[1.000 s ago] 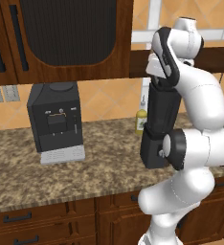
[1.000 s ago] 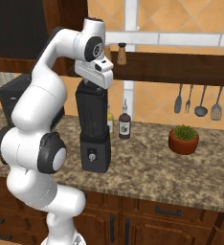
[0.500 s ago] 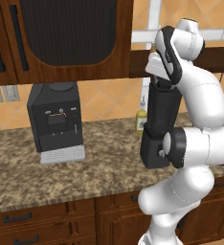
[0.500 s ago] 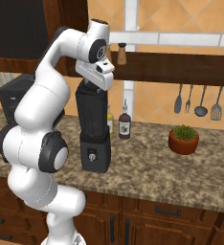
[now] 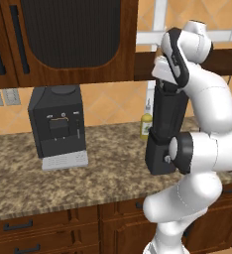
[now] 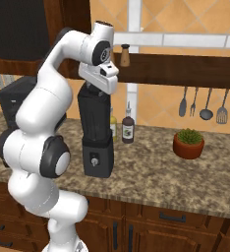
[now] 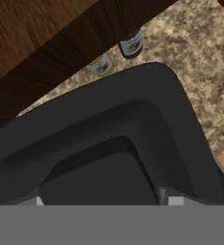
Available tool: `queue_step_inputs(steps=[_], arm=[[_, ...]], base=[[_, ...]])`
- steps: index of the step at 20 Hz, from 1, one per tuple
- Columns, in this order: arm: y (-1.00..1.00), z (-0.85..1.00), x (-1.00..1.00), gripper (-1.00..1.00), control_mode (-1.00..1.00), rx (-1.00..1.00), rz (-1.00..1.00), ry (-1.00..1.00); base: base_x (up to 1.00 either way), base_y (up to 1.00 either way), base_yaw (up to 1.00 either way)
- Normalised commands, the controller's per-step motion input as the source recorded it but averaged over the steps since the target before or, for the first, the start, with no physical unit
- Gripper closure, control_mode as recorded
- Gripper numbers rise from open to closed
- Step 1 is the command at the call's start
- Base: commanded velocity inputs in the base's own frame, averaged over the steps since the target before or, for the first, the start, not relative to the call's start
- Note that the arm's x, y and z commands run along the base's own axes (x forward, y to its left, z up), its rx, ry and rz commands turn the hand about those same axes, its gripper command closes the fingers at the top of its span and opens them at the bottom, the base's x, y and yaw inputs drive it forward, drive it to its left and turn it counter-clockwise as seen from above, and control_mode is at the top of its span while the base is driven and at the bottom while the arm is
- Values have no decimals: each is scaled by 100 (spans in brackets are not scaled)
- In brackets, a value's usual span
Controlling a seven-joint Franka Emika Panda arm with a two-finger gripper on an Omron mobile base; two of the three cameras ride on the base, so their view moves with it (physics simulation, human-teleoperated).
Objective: Close the lid blender by securely placing the lid on top.
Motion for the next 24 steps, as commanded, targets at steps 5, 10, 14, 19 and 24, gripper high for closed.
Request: queue_step_inputs(steps=[5, 10, 14, 19, 24], arm=[[-21, -1, -28, 100, -100, 0, 4, 15], [-16, 0, -26, 100, -100, 0, 6, 11], [-12, 0, -37, 100, -100, 0, 8, 10], [-9, 0, -54, 100, -100, 0, 10, 8], [-5, -9, -55, 100, -100, -1, 12, 6]], base=[[0, 0, 0], [0, 0, 0], [0, 0, 0], [0, 0, 0], [0, 0, 0]])
